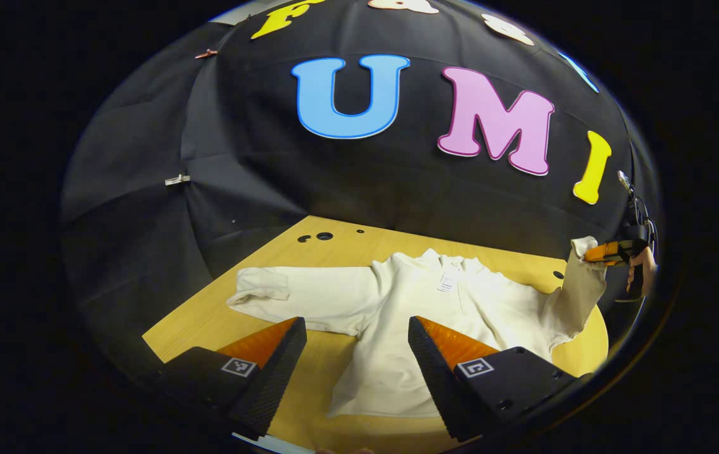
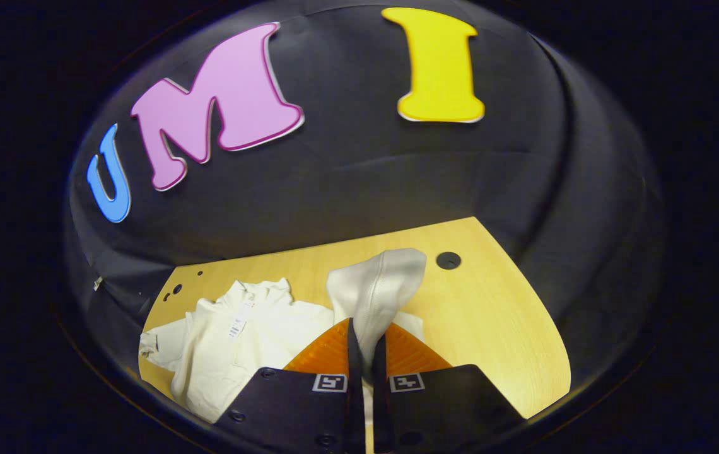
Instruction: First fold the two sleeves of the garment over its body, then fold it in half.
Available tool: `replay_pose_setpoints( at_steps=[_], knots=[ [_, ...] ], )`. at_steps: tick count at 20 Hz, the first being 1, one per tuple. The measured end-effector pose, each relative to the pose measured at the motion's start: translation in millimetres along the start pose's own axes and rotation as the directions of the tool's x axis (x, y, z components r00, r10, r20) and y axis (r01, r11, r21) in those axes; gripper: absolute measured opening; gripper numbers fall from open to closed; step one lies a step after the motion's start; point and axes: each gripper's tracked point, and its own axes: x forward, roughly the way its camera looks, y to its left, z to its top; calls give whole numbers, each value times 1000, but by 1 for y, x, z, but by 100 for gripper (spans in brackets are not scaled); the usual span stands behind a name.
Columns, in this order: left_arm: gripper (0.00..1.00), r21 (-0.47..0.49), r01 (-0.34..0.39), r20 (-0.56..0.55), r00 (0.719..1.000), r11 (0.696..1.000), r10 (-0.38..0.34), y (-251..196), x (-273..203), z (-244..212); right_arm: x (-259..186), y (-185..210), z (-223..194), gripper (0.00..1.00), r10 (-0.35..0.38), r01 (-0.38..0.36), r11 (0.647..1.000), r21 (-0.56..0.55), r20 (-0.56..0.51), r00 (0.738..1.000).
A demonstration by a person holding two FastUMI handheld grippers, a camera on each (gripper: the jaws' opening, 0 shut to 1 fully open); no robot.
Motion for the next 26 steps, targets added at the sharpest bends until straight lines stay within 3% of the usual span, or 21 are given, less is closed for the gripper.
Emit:
replay_pose_setpoints(
  at_steps=[6, 7, 10, 11, 17, 21, 22, 24, 25, 26],
  knots=[
    [100, -19, -60, -11, 998, 998, 60, 47, -1, -8, 39, 144, 16, 10, 152, -153, 987, -43, -14, 988],
    [100, -23, -71, -9, 997, 997, 71, 56, 1, -7, 52, 184, 5, 9, 190, -192, 980, -43, -48, 981],
    [100, -54, -100, -11, 995, 994, 100, 72, 6, -8, 68, 243, -20, 10, 249, -255, 966, -46, -102, 963],
    [100, -67, -109, -14, 994, 992, 108, 76, 7, -7, 79, 278, -43, 9, 271, -282, 958, -54, -151, 951],
    [100, -92, -169, -16, 986, 981, 168, 108, 13, -8, 104, 382, -124, 13, 339, -387, 911, -143, -275, 900],
    [100, -103, -209, -18, 978, 972, 208, 134, 17, -8, 92, 428, -154, 33, 421, -477, 872, -114, -323, 848],
    [100, -104, -216, -19, 976, 971, 215, 139, 18, -7, 87, 429, -156, 64, 432, -489, 865, -116, -325, 841],
    [100, -99, -226, -16, 974, 969, 226, 153, 26, -5, 81, 419, -157, 68, 424, -486, 863, -138, -325, 845],
    [100, -93, -228, -16, 974, 969, 227, 161, 32, -4, 74, 398, -151, 99, 404, -466, 871, -156, -311, 860],
    [100, -89, -230, -17, 973, 969, 229, 168, 38, -3, 71, 385, -146, 99, 390, -448, 880, -159, -296, 872]
  ],
)
